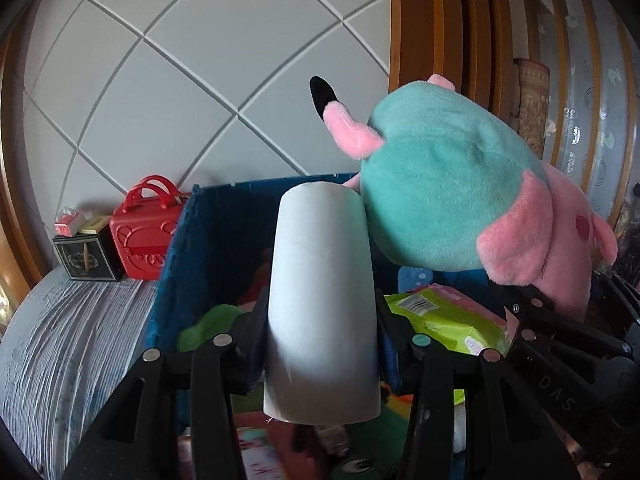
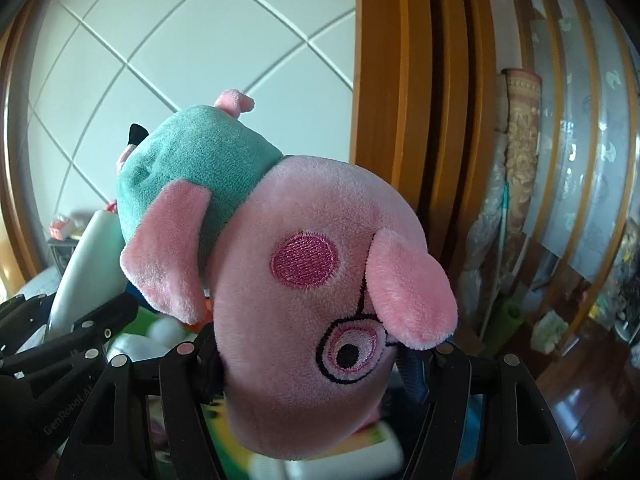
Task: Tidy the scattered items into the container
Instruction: 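Carry the lint roller with the left tool while the right tool carries the pig plush to the crate, then open both tools to drop the lint roller and pig plush into the crate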
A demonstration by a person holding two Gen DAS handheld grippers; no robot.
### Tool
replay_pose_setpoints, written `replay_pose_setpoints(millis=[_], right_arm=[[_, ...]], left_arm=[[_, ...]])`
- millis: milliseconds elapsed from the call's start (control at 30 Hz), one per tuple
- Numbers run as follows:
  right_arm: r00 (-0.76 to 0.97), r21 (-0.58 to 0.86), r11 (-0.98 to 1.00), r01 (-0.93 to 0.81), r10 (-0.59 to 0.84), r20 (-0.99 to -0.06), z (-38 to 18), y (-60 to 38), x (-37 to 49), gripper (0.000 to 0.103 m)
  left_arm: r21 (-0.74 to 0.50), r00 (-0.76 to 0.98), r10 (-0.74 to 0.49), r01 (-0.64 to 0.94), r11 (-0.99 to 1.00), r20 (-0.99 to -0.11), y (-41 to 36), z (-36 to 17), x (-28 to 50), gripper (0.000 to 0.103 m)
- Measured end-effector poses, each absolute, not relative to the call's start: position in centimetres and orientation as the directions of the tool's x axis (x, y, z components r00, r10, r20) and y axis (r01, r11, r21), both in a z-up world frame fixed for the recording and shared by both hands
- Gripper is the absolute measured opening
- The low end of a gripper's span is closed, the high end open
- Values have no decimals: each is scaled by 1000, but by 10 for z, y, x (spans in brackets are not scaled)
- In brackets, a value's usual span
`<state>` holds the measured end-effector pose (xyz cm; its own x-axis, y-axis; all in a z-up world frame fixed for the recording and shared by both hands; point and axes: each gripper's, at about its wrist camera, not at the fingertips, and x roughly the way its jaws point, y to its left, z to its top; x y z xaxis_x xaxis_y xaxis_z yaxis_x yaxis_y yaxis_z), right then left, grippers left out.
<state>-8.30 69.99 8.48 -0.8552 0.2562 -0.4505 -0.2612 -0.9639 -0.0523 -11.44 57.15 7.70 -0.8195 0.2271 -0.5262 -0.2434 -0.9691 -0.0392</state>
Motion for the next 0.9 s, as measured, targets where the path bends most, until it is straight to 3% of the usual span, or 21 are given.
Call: replay_pose_setpoints(millis=[200, 367, 400, 533, 733, 900], right_arm=[[-790, -76, -974, -214, 218, -573, 49, 741, -102, 69], [-755, -69, -988, -135, 148, -639, 32, 758, -114, 72], [-753, -69, -989, -131, 144, -642, 29, 756, -114, 72], [-750, -62, -992, -106, 121, -650, 22, 753, -116, 75], [-753, -39, -995, -94, 97, -651, 23, 755, -113, 79], [-764, -20, -995, -102, 91, -638, 26, 761, -107, 94]], left_arm=[[-12, -739, 165, -208, -978, -654, 608, 49, -133, 45], [34, -741, 113, -180, -983, -662, 615, 45, -131, 45], [31, -742, 112, -176, -984, -661, 615, 45, -130, 47], [47, -766, 91, -155, -987, -636, 613, 50, -127, 76], [42, -782, 90, -146, -988, -617, 611, 54, -119, 79], [39, -789, 91, -144, -989, -608, 608, 54, -113, 80]])
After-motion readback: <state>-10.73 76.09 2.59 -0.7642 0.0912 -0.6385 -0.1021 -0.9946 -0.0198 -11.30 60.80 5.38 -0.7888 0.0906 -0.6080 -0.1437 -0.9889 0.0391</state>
